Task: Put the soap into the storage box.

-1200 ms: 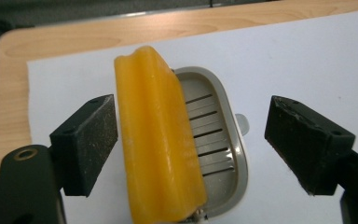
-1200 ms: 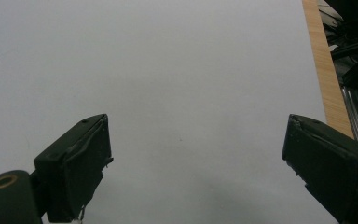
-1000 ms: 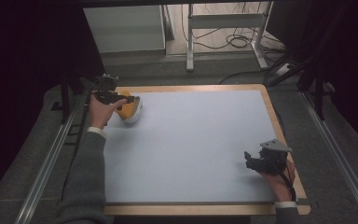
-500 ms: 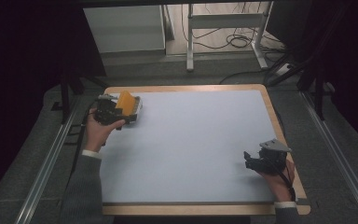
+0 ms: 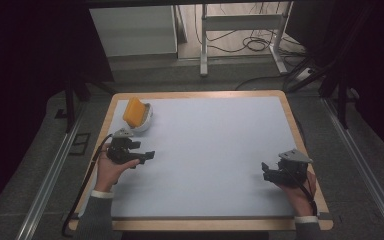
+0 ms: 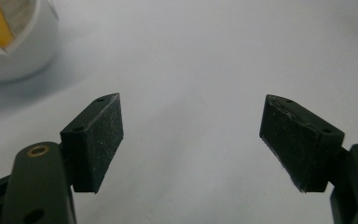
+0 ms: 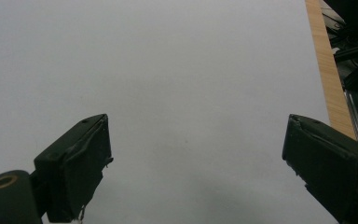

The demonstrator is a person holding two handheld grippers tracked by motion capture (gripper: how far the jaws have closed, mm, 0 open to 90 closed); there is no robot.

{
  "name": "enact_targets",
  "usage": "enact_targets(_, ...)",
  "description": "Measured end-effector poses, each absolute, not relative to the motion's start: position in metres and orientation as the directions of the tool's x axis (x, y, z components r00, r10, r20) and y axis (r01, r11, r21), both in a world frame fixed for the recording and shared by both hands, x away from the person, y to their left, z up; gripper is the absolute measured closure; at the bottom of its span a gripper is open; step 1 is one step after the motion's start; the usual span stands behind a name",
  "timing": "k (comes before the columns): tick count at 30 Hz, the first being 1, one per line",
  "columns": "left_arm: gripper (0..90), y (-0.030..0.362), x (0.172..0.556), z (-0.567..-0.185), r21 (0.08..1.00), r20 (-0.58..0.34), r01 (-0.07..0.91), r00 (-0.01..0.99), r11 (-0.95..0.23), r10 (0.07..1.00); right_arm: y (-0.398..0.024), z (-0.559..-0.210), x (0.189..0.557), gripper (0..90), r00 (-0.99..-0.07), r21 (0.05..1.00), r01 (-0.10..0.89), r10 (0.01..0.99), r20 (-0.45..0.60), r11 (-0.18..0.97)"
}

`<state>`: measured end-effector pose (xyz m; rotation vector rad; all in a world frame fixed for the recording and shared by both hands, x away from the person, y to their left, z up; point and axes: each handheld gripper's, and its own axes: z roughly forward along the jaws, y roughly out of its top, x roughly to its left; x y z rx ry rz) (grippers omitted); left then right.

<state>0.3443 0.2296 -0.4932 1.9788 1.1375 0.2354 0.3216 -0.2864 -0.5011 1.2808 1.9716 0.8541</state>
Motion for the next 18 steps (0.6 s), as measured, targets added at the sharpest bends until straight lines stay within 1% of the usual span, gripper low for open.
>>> enact_targets(7,22.0,0.23,0.337,-0.508,0.71,-0.227,0.651,0.571,-0.267,0.789,-0.286,-0.501,0.322,8.0,-0.33,0.79,0.523,0.93,-0.159,0.321)
enact_targets(18,21.2,0.226,0.335,-0.512,0.705,-0.226,0.652,0.578,-0.277,0.784,-0.285,-0.5,0.321,8.0,-0.334,0.792,0.515,0.928,-0.166,0.327)
